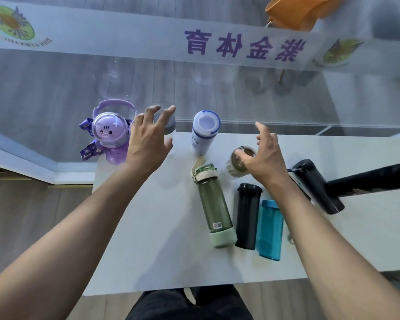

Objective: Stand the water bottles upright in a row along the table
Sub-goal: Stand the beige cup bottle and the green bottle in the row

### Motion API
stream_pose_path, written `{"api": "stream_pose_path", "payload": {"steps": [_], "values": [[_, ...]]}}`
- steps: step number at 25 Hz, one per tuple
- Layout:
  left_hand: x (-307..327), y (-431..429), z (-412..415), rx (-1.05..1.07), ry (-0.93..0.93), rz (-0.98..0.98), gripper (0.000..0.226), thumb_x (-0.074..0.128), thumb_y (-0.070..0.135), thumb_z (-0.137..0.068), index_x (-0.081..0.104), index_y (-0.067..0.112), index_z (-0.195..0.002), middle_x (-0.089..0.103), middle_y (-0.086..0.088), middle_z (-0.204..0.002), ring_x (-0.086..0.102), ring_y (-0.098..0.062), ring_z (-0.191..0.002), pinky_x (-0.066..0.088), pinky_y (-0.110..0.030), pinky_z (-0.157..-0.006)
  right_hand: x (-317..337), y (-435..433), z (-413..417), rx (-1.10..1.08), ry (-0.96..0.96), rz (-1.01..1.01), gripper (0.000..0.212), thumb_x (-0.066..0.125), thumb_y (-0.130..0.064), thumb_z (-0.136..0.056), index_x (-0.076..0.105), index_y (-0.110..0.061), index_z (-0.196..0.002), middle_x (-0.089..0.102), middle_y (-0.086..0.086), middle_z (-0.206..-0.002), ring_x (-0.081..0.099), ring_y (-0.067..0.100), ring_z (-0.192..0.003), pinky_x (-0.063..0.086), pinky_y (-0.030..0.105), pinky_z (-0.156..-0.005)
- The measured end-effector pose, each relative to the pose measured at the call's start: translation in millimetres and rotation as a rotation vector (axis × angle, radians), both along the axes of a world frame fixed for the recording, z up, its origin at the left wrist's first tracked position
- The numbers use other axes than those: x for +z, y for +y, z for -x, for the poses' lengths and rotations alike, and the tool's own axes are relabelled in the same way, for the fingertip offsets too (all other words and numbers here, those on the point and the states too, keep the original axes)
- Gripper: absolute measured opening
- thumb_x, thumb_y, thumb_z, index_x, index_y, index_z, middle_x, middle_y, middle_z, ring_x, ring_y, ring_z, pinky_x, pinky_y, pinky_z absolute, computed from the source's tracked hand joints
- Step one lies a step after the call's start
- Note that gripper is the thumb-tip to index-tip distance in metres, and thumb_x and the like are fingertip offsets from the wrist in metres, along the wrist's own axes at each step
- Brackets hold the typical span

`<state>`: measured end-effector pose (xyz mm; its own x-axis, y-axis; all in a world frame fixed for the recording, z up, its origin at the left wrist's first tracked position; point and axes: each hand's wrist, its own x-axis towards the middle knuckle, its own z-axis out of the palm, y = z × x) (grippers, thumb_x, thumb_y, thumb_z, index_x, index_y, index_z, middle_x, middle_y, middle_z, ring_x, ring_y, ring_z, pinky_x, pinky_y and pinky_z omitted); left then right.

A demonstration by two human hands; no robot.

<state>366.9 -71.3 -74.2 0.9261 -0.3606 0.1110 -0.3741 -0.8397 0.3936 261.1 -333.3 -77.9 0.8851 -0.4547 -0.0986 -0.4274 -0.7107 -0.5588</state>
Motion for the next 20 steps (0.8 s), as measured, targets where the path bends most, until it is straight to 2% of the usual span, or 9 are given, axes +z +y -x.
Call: {"api": "stream_pose_path", "payload": {"steps": [5, 8, 12, 15, 20], "values": [[-2, -38, 50, -0.08, -0.072, 0.081, 0.061, 0.06, 0.006, -0.083, 0.048, 0.018, -0.142, 0.046, -0.011, -0.147, 0.044, -0.037, -0.128, 0.037, -0.044, -0.108, -14, -17, 23, 0.094, 0.111, 0.023, 0.092, 0.08, -0.046, -0.074, 0.035, -0.022, -0.151, 0.048, 0.012, -0.139, 0.051, 0.032, -0.127, 0.04, 0.046, -0.111], [-14, -79, 62, -0.168, 0.033, 0.028, 0.065, 0.052, -0.001, -0.085, 0.04, 0.013, -0.148, 0.033, -0.016, -0.157, 0.035, -0.037, -0.14, 0.028, -0.041, -0.117, -23, -24, 22, 0.226, 0.22, 0.093, 0.097, 0.08, -0.055, -0.068, 0.032, -0.031, -0.15, 0.042, 0.005, -0.141, 0.049, 0.03, -0.129, 0.036, 0.043, -0.11], [-29, -116, 64, -0.066, 0.159, -0.107, 0.078, 0.045, -0.001, -0.083, 0.02, 0.015, -0.156, 0.011, -0.012, -0.165, 0.015, -0.03, -0.151, 0.015, -0.036, -0.122, -36, -36, 12, 0.327, 0.229, 0.039, 0.087, 0.08, -0.044, -0.074, 0.032, -0.032, -0.146, 0.041, 0.006, -0.135, 0.053, 0.032, -0.12, 0.044, 0.042, -0.104], [-31, -127, 72, 0.008, 0.14, -0.115, 0.078, 0.046, 0.0, -0.083, 0.019, 0.009, -0.156, 0.014, -0.014, -0.164, 0.016, -0.029, -0.151, 0.008, -0.033, -0.123, -42, -52, 5, 0.373, 0.18, -0.046, 0.083, 0.08, -0.037, -0.076, 0.034, -0.03, -0.145, 0.04, 0.005, -0.132, 0.052, 0.031, -0.119, 0.045, 0.038, -0.101], [-28, -136, 78, 0.066, 0.149, -0.094, 0.077, 0.045, -0.001, -0.084, 0.014, 0.003, -0.155, 0.011, -0.012, -0.165, 0.013, -0.023, -0.152, 0.007, -0.031, -0.124, -44, -77, -33, 0.369, 0.118, -0.109, 0.087, 0.082, -0.032, -0.077, 0.034, -0.025, -0.15, 0.04, 0.006, -0.143, 0.05, 0.03, -0.128, 0.043, 0.041, -0.108]]}}
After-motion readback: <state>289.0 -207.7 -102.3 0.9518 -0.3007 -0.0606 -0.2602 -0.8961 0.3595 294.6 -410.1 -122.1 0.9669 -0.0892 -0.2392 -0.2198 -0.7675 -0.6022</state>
